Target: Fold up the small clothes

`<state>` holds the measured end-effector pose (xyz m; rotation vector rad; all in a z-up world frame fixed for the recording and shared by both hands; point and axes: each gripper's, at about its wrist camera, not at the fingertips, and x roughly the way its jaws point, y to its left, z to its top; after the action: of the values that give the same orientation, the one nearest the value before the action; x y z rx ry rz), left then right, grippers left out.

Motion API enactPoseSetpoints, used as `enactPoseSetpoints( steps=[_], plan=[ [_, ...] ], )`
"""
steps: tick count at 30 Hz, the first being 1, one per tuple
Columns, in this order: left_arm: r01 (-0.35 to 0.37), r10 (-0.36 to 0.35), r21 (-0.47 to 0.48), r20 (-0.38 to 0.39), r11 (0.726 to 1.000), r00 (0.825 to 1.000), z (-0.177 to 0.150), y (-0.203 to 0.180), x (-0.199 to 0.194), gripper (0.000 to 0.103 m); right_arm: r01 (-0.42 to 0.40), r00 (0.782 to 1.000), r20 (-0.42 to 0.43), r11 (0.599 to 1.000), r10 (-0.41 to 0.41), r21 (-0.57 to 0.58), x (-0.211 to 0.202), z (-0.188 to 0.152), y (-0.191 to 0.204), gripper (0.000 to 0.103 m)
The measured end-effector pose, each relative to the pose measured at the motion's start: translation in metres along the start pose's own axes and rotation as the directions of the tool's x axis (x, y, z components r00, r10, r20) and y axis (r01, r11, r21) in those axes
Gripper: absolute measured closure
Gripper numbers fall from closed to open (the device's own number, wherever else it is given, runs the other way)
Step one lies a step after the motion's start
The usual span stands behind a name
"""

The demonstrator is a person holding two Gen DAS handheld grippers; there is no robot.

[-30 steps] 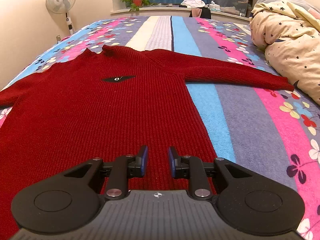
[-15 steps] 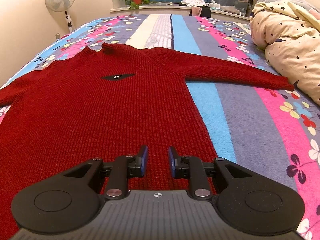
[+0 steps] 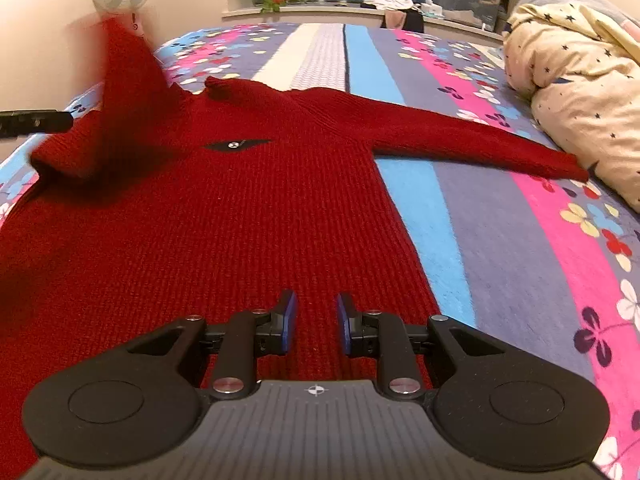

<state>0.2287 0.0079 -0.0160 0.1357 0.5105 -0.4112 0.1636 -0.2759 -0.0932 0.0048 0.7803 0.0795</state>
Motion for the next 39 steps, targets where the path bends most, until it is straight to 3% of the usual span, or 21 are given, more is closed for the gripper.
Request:
enactPoseSetpoints(
  steps=[2,5,8,11,15,17,19,21,26,31,35,39],
  plan=[
    [0.024,-0.024,-0.044,0.009,0.999,1.000,0.002,0.008,-0.012,0.053,0.006,1.000,-0.003,1.000,-0.006,0.006,0.000,-0.001,-0.002,0.080],
    [-0.021,0.021,-0.133,-0.006,0.991,1.000,0.008,0.030,-0.035,0.052,0.007,1.000,-0.004,1.000,-0.007,0.017,0.001,-0.001,-0.003,0.080],
    [-0.101,0.085,-0.199,-0.091,0.975,0.992,0.008,0.048,-0.059,0.052,0.002,1.000,0.001,1.000,-0.002,0.010,0.000,-0.001,-0.001,0.080],
    [-0.172,0.132,-0.195,-0.203,0.966,0.970,-0.004,0.058,-0.078,0.052,-0.002,1.000,0.014,1.000,0.001,0.014,-0.004,-0.002,0.000,0.080],
    [-0.163,0.101,-0.226,-0.265,0.960,0.959,-0.040,0.058,-0.105,0.052,-0.020,0.997,0.080,0.997,0.014,0.073,-0.018,0.002,-0.006,0.087],
    [-0.182,0.101,-0.228,-0.329,0.956,0.939,-0.065,0.057,-0.102,0.052,-0.055,0.992,0.119,0.991,0.040,0.120,-0.025,0.005,-0.013,0.088],
    [-0.225,0.130,-0.182,-0.425,0.957,0.896,-0.081,0.057,-0.091,0.053,-0.096,0.988,0.138,0.982,0.074,0.161,-0.027,0.009,-0.017,0.086],
    [-0.223,0.131,-0.162,-0.440,0.961,0.888,-0.085,0.058,-0.086,0.053,-0.149,0.982,0.145,0.965,0.119,0.217,-0.024,0.016,-0.023,0.086],
    [-0.229,0.102,-0.193,-0.508,0.954,0.855,-0.097,0.063,-0.064,0.052,-0.235,0.970,0.136,0.916,0.201,0.327,0.007,0.033,-0.026,0.063],
    [-0.235,0.107,-0.192,-0.512,0.953,0.852,-0.096,0.066,-0.053,0.047,-0.229,0.973,0.059,0.886,0.225,0.404,0.054,0.043,-0.024,0.048],
    [-0.236,0.112,-0.182,-0.515,0.954,0.850,-0.093,0.068,-0.042,0.043,-0.257,0.961,0.037,0.841,0.272,0.477,0.085,0.048,-0.026,0.047],
    [-0.241,0.121,-0.174,-0.513,0.955,0.850,-0.090,0.066,-0.032,0.041,-0.274,0.959,0.067,0.832,0.276,0.483,0.102,0.057,-0.022,0.045]
  ],
)
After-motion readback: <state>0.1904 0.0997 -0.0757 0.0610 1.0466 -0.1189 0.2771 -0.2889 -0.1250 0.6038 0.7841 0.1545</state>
